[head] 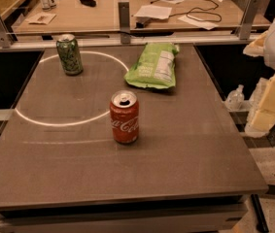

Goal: Pick coke can

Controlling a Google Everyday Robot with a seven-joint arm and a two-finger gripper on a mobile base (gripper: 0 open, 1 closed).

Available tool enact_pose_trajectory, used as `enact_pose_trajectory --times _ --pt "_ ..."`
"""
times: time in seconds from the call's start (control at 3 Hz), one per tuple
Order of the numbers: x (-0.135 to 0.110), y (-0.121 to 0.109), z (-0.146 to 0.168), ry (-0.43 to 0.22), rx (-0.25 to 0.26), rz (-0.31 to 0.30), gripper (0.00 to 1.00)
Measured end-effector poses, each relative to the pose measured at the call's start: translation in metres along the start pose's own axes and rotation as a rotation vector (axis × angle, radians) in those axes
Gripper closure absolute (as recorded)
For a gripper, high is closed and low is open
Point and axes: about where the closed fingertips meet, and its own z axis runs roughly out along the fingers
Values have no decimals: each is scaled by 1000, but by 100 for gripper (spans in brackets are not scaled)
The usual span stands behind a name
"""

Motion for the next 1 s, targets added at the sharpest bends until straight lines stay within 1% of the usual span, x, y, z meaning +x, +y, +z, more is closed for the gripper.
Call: enact_pose_trajectory --times 0.33,0.67,1.0 --pt "0 0 0 0 0 0 0" --pt "0 0 -1 -30 -7 13 0" --pt "0 2 1 -105 -38 54 0"
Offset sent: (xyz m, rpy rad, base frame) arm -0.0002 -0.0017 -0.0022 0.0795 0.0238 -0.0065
